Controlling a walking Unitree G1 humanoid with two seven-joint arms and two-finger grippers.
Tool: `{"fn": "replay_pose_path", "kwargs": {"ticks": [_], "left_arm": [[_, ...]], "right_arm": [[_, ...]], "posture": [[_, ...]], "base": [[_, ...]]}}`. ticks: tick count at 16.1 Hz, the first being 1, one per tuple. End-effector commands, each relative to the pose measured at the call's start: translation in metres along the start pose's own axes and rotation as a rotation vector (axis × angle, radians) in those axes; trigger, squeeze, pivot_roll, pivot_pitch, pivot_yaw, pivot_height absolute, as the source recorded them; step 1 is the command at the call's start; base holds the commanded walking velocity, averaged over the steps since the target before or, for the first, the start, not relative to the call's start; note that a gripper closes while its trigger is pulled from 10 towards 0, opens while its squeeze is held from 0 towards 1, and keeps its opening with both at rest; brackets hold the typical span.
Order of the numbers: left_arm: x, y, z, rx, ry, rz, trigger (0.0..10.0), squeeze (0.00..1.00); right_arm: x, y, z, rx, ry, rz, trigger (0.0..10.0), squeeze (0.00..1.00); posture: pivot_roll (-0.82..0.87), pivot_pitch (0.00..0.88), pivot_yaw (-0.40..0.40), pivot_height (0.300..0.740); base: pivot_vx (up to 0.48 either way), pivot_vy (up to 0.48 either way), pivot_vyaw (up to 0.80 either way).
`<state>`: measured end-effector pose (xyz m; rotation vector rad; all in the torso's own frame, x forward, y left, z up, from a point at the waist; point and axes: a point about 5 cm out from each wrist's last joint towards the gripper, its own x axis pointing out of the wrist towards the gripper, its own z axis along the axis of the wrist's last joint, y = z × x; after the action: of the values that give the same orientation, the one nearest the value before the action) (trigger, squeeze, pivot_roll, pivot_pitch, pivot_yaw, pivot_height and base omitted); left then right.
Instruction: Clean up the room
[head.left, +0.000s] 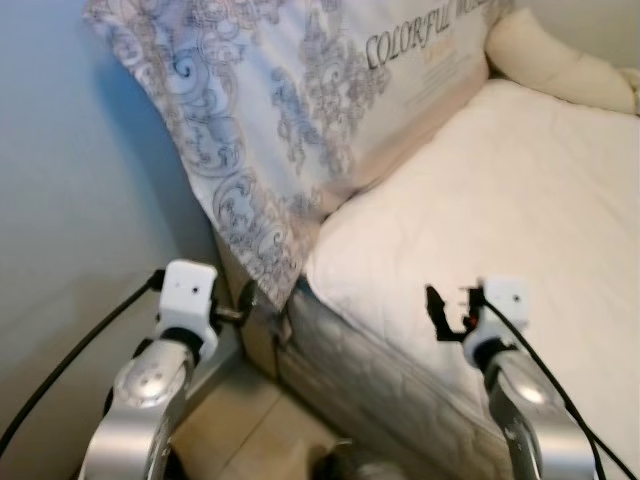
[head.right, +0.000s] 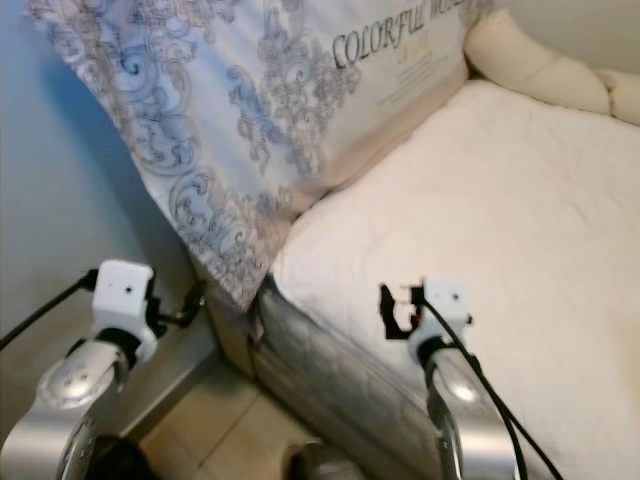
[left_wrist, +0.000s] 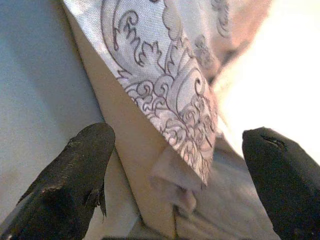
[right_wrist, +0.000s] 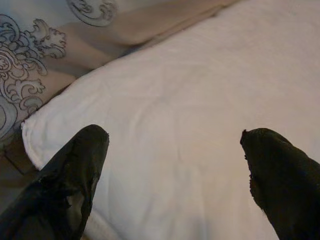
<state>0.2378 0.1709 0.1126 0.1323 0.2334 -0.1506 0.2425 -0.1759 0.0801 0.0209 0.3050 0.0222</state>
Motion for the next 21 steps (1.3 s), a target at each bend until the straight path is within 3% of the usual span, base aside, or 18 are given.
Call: {"fn": "replay_pose_path", "kwargs": {"ticks": [1, 11, 18, 20, 21], "left_arm": [[-0.0001, 0.0012, -0.0014, -0.013, 0.008, 0.008, 10.0, 0.0], [0.0075, 0.0037, 0.0011, -0.03, 0.005, 0.014, 10.0, 0.0], [0.0062, -0.0025, -0.0004, -0.08, 0.015, 0.001, 10.0, 0.0], [0.0045, -0.0038, 0.0004, -0.138, 0.008, -0.007, 10.0, 0.0], [0.0046, -0.004, 0.0005, -0.119, 0.01, 0.0, 10.0, 0.0]], "right_arm": [[0.0013, 0.0027, 0.0056, 0.006, -0.012, 0.009, 10.0, 1.0], [0.0072, 0.0098, 0.0067, 0.01, 0.004, 0.018, 10.0, 1.0], [0.0049, 0.0108, 0.0051, 0.008, 0.022, 0.015, 10.0, 1.0], [0.0027, 0.0108, 0.0031, 0.004, 0.033, 0.011, 10.0, 1.0], [0.0023, 0.0107, 0.0041, -0.003, 0.031, 0.015, 10.0, 1.0]], "posture": [[-0.06, 0.0, -0.028, 0.74], [-0.07, 0.0, -0.026, 0.74], [-0.07, 0.0, -0.029, 0.74], [-0.08, 0.0, -0.025, 0.74], [-0.08, 0.0, -0.028, 0.74]], "base": [[0.0, 0.0, -0.8], [0.0, 0.0, -0.8], [0.0, 0.0, -0.8], [0.0, 0.0, -0.8], [0.0, 0.0, -0.8]]}}
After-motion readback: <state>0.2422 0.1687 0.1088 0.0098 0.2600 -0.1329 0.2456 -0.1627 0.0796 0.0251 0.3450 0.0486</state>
